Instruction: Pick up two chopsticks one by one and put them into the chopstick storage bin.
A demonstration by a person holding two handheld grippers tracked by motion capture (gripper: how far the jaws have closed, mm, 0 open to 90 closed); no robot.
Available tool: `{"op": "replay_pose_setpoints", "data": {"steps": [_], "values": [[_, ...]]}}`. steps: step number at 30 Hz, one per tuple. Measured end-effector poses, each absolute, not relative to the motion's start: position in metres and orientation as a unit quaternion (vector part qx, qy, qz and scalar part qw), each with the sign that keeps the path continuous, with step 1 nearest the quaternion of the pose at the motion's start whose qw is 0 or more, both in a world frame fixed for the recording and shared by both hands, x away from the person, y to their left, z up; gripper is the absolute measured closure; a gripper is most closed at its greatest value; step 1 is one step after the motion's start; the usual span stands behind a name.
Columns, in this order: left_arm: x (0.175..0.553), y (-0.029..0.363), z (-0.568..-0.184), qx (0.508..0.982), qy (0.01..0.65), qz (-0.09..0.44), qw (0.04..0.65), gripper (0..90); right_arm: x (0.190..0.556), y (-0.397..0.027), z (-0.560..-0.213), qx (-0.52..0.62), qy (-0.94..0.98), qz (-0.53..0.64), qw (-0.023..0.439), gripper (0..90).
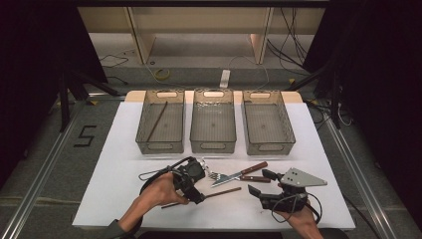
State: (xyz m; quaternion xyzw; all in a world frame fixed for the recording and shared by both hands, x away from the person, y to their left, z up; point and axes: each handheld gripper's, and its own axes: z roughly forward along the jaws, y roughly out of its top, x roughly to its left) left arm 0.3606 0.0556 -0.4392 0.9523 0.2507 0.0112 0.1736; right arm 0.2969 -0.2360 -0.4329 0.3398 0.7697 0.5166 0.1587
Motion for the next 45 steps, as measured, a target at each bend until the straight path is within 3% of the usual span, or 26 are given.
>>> {"op": "replay_pose_setpoints", "data": {"steps": [14,45], "values": [[0.358,0.053,-0.453,0.959,0.232,0.007,0.165,60.2,0.297,-0.236,-0.433,0.338,0.772,0.515,0.157,27.5],[0.353,0.047,-0.461,0.97,0.194,0.016,0.143,84.3,0.298,-0.236,-0.434,0.343,0.773,0.511,0.154,27.7]]}}
